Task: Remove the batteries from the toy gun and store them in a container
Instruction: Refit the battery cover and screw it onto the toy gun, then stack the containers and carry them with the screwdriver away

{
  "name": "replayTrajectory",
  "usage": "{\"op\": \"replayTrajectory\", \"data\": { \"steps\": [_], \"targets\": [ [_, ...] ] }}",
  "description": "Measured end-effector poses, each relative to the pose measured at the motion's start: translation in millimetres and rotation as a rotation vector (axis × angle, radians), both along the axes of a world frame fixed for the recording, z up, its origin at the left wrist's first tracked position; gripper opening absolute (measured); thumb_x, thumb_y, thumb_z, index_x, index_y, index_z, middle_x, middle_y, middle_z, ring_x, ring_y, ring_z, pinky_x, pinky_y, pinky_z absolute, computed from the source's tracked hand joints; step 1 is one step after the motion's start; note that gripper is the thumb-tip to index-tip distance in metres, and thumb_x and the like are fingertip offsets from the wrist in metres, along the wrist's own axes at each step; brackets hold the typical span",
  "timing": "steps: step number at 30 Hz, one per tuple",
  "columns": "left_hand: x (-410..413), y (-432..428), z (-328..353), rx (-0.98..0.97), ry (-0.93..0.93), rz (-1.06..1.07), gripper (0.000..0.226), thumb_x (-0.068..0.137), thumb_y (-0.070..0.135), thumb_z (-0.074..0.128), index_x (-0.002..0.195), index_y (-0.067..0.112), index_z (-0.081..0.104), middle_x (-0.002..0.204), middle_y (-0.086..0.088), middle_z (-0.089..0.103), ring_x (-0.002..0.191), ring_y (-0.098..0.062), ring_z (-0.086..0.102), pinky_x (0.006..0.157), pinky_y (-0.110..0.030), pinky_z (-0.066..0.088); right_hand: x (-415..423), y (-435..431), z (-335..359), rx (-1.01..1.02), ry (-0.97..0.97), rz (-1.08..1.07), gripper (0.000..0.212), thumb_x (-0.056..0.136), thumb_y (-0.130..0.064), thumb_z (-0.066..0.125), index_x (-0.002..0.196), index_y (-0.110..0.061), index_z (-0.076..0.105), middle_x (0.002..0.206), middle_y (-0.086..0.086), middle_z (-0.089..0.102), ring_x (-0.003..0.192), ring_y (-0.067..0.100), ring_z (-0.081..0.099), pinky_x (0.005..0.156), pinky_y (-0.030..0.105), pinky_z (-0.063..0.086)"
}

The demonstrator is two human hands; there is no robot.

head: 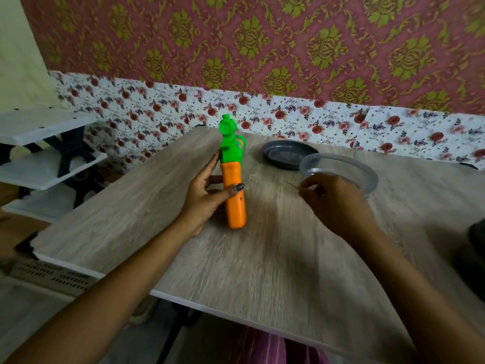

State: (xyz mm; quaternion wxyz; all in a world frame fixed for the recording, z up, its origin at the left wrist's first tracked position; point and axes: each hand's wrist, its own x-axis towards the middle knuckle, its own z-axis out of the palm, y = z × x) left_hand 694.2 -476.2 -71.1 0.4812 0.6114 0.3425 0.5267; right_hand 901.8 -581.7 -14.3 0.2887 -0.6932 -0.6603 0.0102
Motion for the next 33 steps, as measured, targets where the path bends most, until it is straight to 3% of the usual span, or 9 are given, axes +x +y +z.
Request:
{"op": "replayTrajectory", "data": {
  "steps": [4, 8, 11, 15, 18, 21, 23, 29, 33],
  "targets": [
    [-3, 0, 4, -0.034, -0.019, 0.015, 0.09, 0.058, 0.025, 0.073, 0.134, 0.044, 0.028, 0.111, -0.012, 0.059, 0.095, -0.013, 0.057, 0.081, -0.026, 0.049, 11, 1, -24, -0.2, -0.231, -0.118, 0.021, 0.094, -0.021, 0.049, 0.11, -0.014, 0.059, 0.112, 0.009, 0.062, 0.094, 0.022, 0.062, 0.082, 0.035, 0.053],
    [-6, -1, 5, -0.057, -0.014, 0.026, 0.098, 0.058, 0.023, 0.079, 0.141, 0.038, 0.028, 0.105, -0.009, 0.06, 0.095, -0.013, 0.057, 0.076, -0.023, 0.048, 2, 2, -27, -0.166, -0.27, -0.08, 0.028, 0.091, -0.026, 0.054, 0.118, -0.016, 0.055, 0.124, 0.008, 0.055, 0.11, 0.021, 0.055, 0.09, 0.032, 0.049],
    [-8, -2, 7, -0.063, -0.015, 0.054, 0.087, 0.075, 0.004, 0.073, 0.145, 0.027, 0.028, 0.095, -0.004, 0.06, 0.095, -0.018, 0.056, 0.071, -0.023, 0.047, -28, 10, -16, -0.111, -0.14, 0.105, 0.045, 0.087, -0.038, 0.058, 0.127, -0.02, 0.051, 0.128, 0.005, 0.053, 0.111, 0.019, 0.055, 0.092, 0.03, 0.046],
    [-14, -5, 9, -0.107, -0.016, 0.104, 0.081, 0.079, -0.001, 0.067, 0.146, 0.024, 0.029, 0.106, -0.017, 0.059, 0.091, -0.023, 0.058, 0.061, -0.019, 0.049, -77, 25, -14, -0.268, 0.076, 0.26, 0.066, 0.08, -0.034, 0.067, 0.138, -0.02, 0.038, 0.132, 0.008, 0.052, 0.115, 0.024, 0.054, 0.094, 0.034, 0.047],
    [-26, -9, 9, -0.162, 0.032, 0.154, 0.061, 0.083, 0.002, 0.065, 0.137, 0.02, 0.042, 0.099, -0.012, 0.063, 0.074, -0.014, 0.063, 0.052, -0.019, 0.052, -98, 36, -22, -0.212, 0.148, 0.317, 0.055, 0.078, -0.027, 0.069, 0.128, -0.016, 0.049, 0.119, 0.013, 0.062, 0.106, 0.031, 0.06, 0.09, 0.043, 0.049],
    [-47, -11, 7, -0.236, 0.051, 0.185, 0.013, 0.085, 0.002, 0.062, 0.093, 0.01, 0.055, 0.082, -0.01, 0.059, 0.053, 0.0, 0.063, 0.048, -0.017, 0.053, -110, 44, -23, -0.139, 0.122, 0.328, 0.04, 0.079, -0.03, 0.065, 0.115, -0.013, 0.061, 0.11, 0.014, 0.067, 0.101, 0.032, 0.062, 0.086, 0.04, 0.049],
    [-61, -10, 5, -0.277, 0.07, 0.227, 0.02, 0.085, 0.001, 0.063, 0.076, 0.008, 0.046, 0.073, -0.011, 0.054, 0.045, 0.0, 0.06, 0.045, -0.016, 0.052, -120, 49, -24, -0.103, 0.064, 0.34, 0.036, 0.081, -0.035, 0.063, 0.11, -0.014, 0.065, 0.108, 0.014, 0.067, 0.099, 0.031, 0.062, 0.084, 0.035, 0.049],
    [-90, -11, 8, -0.307, 0.136, 0.334, 0.011, 0.085, 0.004, 0.064, 0.083, 0.0, 0.054, 0.071, -0.016, 0.06, 0.037, -0.005, 0.059, 0.04, -0.016, 0.05, -143, 66, -24, -0.118, -0.052, 0.378, 0.032, 0.075, -0.033, 0.067, 0.102, -0.018, 0.065, 0.104, 0.012, 0.065, 0.098, 0.029, 0.06, 0.069, 0.027, 0.035],
    [-103, -15, 12, -0.208, 0.392, 0.405, 0.019, 0.084, 0.023, 0.068, 0.086, 0.004, 0.067, 0.075, -0.016, 0.069, 0.057, -0.02, 0.068, 0.065, -0.04, 0.06, -152, 74, -30, -0.111, -0.084, 0.379, 0.032, 0.074, -0.036, 0.068, 0.1, -0.017, 0.064, 0.103, 0.014, 0.064, 0.095, 0.03, 0.06, 0.069, 0.028, 0.036]
  ]
}}
